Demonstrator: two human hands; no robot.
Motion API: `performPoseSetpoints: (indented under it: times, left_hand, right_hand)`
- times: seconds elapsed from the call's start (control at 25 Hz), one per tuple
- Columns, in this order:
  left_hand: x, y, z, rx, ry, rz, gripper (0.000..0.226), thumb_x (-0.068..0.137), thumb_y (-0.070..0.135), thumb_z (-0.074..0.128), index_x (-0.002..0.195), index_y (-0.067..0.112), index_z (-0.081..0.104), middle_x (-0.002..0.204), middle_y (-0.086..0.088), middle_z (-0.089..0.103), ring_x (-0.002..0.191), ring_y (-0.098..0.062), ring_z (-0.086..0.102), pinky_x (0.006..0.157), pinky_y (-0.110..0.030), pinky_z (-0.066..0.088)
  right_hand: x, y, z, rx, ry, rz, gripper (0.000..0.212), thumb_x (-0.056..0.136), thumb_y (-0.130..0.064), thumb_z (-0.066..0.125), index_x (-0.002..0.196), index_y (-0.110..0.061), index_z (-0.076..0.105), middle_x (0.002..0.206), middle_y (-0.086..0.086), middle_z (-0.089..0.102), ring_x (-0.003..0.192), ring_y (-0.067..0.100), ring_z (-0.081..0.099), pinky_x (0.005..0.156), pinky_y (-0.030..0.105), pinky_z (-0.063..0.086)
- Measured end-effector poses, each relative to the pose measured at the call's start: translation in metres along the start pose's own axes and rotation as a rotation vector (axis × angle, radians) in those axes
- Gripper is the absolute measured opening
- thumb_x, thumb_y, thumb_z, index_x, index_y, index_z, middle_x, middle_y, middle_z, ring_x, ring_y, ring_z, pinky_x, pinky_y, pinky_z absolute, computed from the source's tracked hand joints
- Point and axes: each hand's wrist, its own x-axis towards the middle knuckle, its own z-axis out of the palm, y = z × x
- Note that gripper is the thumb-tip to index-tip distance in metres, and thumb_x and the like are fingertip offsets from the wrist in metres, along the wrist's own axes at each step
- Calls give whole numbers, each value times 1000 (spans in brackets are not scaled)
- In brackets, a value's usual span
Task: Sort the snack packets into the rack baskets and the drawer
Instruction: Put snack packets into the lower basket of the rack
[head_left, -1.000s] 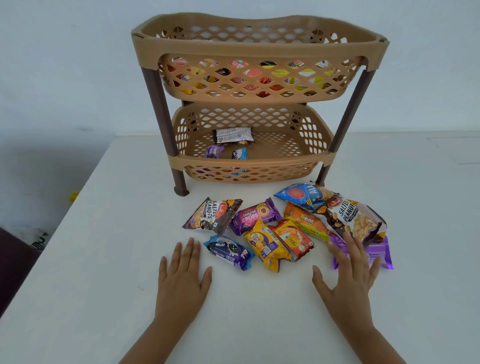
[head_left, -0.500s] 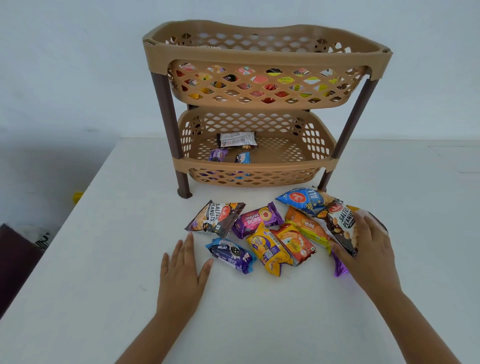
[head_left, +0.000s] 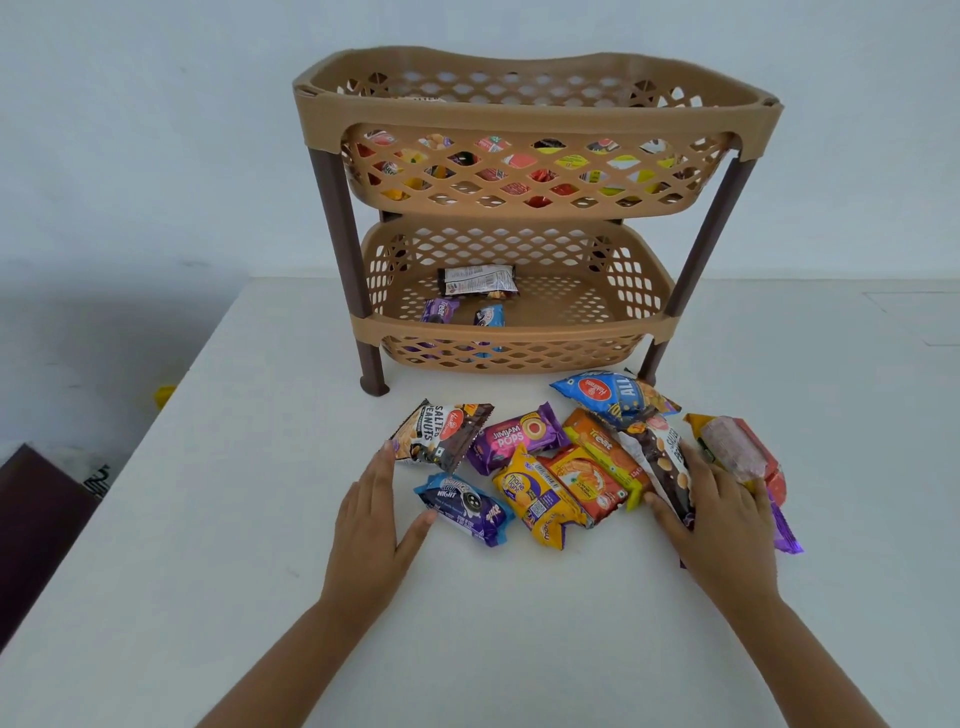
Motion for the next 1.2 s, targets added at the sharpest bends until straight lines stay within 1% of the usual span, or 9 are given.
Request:
performPoseSetpoints:
  times: [0.24, 0.32, 0.52, 0.64, 0.72, 0.84, 0.92, 1.08, 1.2]
  left_hand:
    - [26, 3, 8, 190, -72, 63, 83, 80, 73, 7, 146, 23, 8, 156, 1, 16, 143, -13, 9, 114, -34, 6]
    - [29, 2, 9, 190, -92, 65, 92, 74, 77, -7, 145, 24, 18, 154, 3, 21, 143, -12, 10, 116, -36, 5]
    - [24, 5, 4, 233, -64, 58, 95, 78, 74, -8, 134, 19, 45, 137, -5, 51, 133, -20, 38, 114, -46, 7]
    - [41, 17, -3, 357, 118, 190, 65, 89, 61, 22, 114, 16, 61, 110, -7, 67, 108, -26, 60, 105, -58, 23]
    - [63, 23, -12, 323, 84, 232, 50, 84, 51, 51, 122, 18, 55, 119, -8, 62, 118, -26, 53, 107, -56, 24]
    - [94, 18, -21, 216, -315, 172, 77, 77, 53, 63, 141, 26, 29, 147, -3, 34, 139, -21, 22, 113, -47, 16]
    - [101, 9, -18, 214, -464, 117, 92, 75, 57, 63, 146, 26, 14, 154, 0, 20, 140, -22, 19, 113, -48, 22]
    - [95, -8, -6, 249, -440, 38, 95, 76, 63, 56, 146, 30, 1, 152, -4, 25, 131, -27, 35, 103, -46, 37]
    - [92, -12, -2, 399, -325, 92, 89, 78, 65, 52, 146, 27, 10, 141, -5, 40, 121, -25, 42, 94, -39, 42]
  right_hand:
    - [1, 3, 1, -8, -21, -13, 72, 80, -58, 44, 136, -12, 42, 125, 14, 60, 115, 35, 55, 111, 55, 22]
    - [2, 4, 2, -11, -31, -15, 70, 81, -55, 50, 136, -13, 42, 127, 14, 59, 117, 34, 54, 112, 55, 20]
    - [4, 4, 1, -20, -51, -24, 70, 81, -51, 59, 138, -16, 39, 129, 13, 57, 121, 33, 51, 114, 53, 18]
    - [5, 5, 1, -16, -56, -26, 70, 81, -51, 58, 139, -17, 37, 131, 11, 56, 124, 31, 49, 115, 51, 14]
    - [6, 5, 1, -13, -62, -29, 70, 82, -51, 57, 140, -18, 36, 131, 10, 55, 125, 30, 48, 115, 50, 12]
    - [6, 4, 0, -14, -58, -36, 69, 82, -50, 57, 139, -18, 36, 132, 10, 55, 125, 30, 48, 116, 50, 13]
    - [6, 5, 1, -13, -57, -41, 69, 82, -50, 57, 139, -18, 37, 132, 10, 56, 125, 30, 48, 115, 50, 13]
    - [4, 6, 3, 0, -37, -46, 67, 81, -48, 60, 137, -16, 40, 128, 10, 58, 122, 31, 51, 114, 51, 15]
    - [0, 5, 4, 80, 13, -29, 60, 81, -37, 65, 133, -11, 46, 117, 13, 64, 114, 34, 56, 111, 54, 27]
